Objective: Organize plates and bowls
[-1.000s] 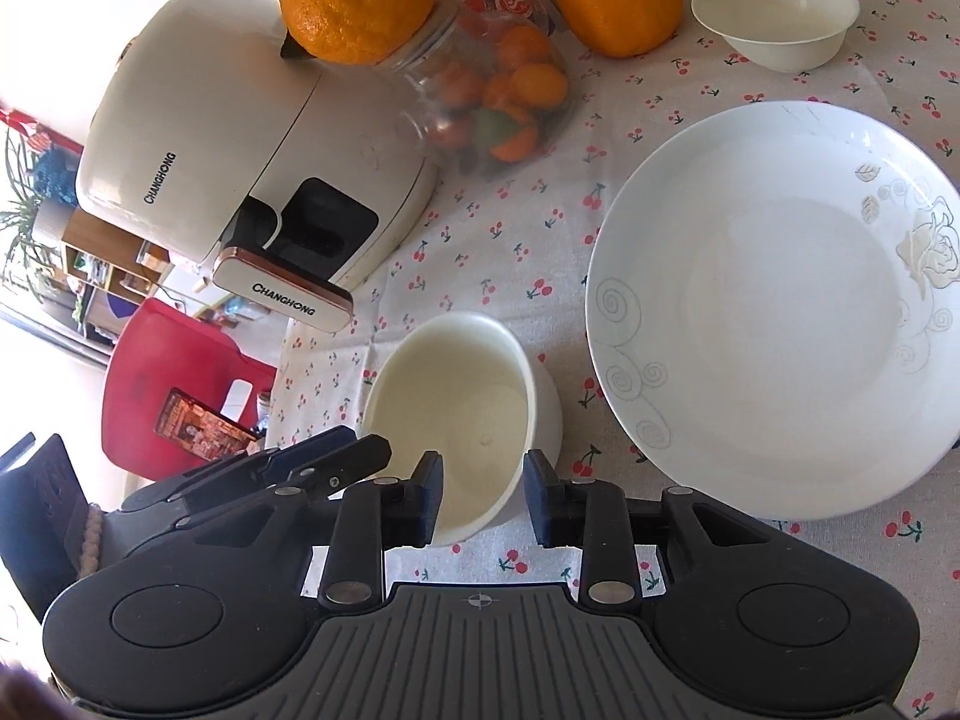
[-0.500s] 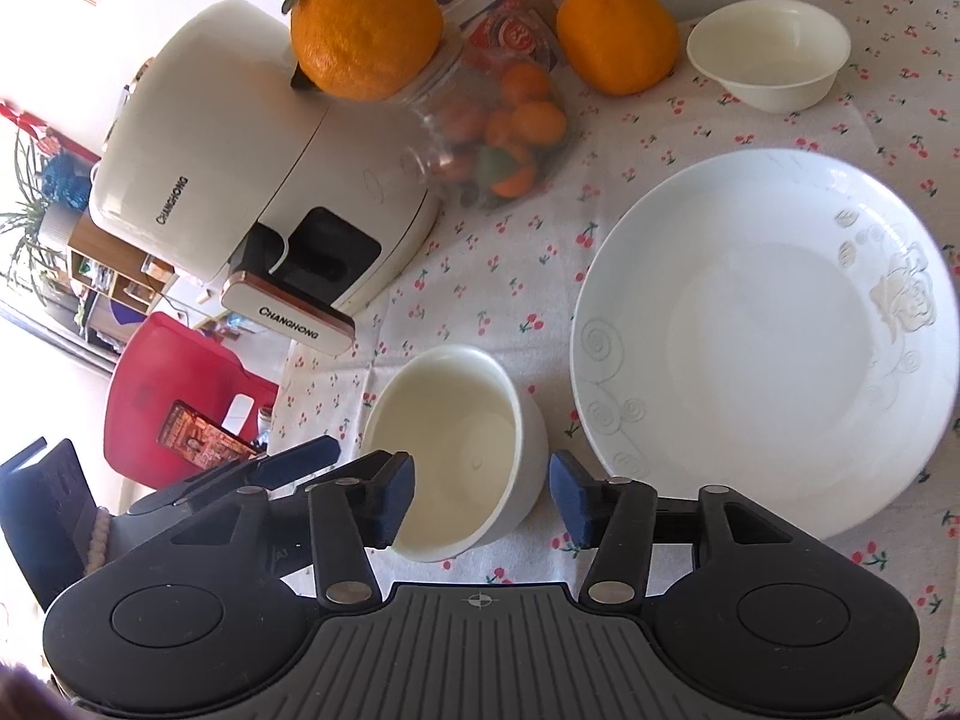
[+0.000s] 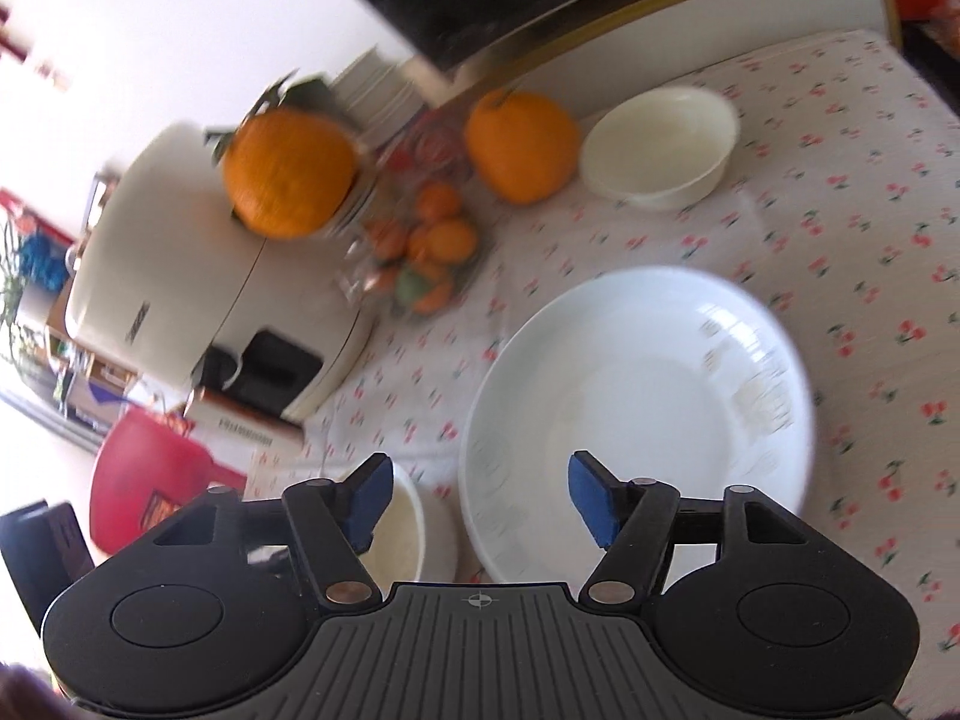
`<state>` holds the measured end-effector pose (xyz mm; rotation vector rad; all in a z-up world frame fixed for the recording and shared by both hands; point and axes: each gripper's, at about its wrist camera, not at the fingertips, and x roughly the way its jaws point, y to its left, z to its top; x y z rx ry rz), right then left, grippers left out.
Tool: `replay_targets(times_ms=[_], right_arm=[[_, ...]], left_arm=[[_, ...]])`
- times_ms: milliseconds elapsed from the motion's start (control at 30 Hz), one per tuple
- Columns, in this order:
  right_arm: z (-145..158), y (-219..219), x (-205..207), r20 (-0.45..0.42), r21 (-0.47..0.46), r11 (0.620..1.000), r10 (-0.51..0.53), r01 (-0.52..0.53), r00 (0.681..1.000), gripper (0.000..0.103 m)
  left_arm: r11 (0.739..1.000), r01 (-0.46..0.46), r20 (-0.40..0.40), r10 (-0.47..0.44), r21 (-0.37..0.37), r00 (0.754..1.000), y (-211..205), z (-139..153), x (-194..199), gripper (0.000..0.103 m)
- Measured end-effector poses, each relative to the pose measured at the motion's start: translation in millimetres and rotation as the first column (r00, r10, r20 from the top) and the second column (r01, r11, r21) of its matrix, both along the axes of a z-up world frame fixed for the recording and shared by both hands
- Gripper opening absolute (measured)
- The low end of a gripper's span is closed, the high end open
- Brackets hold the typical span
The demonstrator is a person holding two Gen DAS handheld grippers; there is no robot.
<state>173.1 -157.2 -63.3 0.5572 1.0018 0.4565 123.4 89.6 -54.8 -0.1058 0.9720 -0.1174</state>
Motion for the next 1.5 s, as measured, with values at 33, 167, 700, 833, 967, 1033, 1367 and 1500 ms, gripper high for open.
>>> replay_targets(times_ms=[33,167,700,833,967,1033,1367,1500], right_arm=[[0,-5,2,0.004,-0.002,1.000,-0.012,0.012,1.000,0.067],[-2,-26,12,0.011,-0.009,0.998,-0.068,0.068,0.998,0.073],[-32,-93,67,-0.076,0.073,0.953,-0.288,0.294,0.955,0.077],[-46,-100,82,-0.109,0.099,0.938,-0.323,0.333,0.940,0.077],[-56,-104,94,-0.127,0.132,0.924,-0.343,0.359,0.931,0.077],[-60,-104,99,-0.126,0.144,0.919,-0.352,0.368,0.927,0.077],[-81,-103,117,-0.070,0.171,0.901,-0.393,0.399,0.917,0.071],[-84,-103,118,-0.037,0.201,0.900,-0.387,0.386,0.921,0.057]], left_arm=[[1.000,-0.003,-0.001,0.003,-0.001,1.000,-2,0,2,0.092],[1.000,-0.008,0.001,0.008,0.000,1.000,-10,2,12,0.094],[0.999,-0.030,0.033,0.031,-0.027,0.999,-60,7,86,0.099],[0.999,-0.027,0.046,0.028,-0.028,0.999,-75,7,106,0.100],[1.000,-0.009,0.061,0.009,-0.006,0.998,-91,3,123,0.100],[1.000,0.001,0.075,-0.002,0.001,0.997,-98,-1,130,0.100],[0.998,0.037,0.134,-0.029,-0.060,0.991,-115,-19,169,0.080],[0.993,0.054,0.138,-0.039,-0.101,0.990,-123,-27,181,0.059]])
